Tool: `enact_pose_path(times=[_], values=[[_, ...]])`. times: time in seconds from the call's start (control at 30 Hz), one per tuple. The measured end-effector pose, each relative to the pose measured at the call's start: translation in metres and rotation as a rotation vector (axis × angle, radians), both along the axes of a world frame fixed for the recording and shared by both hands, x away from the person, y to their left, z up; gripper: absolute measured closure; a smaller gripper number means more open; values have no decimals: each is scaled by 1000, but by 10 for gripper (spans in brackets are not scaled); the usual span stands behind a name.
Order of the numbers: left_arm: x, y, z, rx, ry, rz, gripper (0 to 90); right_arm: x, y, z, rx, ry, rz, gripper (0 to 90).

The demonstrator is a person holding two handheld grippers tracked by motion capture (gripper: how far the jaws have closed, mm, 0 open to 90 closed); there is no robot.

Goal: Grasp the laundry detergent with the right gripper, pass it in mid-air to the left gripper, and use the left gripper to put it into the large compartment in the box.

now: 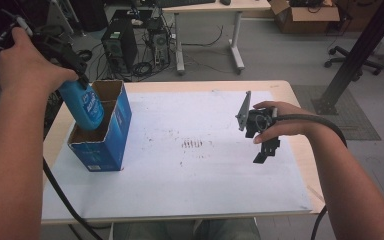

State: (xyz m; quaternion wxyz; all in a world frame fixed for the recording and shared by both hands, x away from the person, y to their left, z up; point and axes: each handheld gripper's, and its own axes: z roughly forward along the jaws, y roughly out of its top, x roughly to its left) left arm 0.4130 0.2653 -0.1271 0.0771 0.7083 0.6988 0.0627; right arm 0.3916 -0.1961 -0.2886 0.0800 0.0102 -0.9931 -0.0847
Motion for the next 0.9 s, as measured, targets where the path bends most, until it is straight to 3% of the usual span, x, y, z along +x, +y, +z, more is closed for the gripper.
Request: enact_pose_path(times=[0.7, 0.9], values=[[2, -7, -56, 35, 27, -13, 376, 0, 3, -7, 9, 6, 3, 40], [3, -9, -70, 28, 32, -19, 376, 0, 2, -8, 10, 6, 3, 40]])
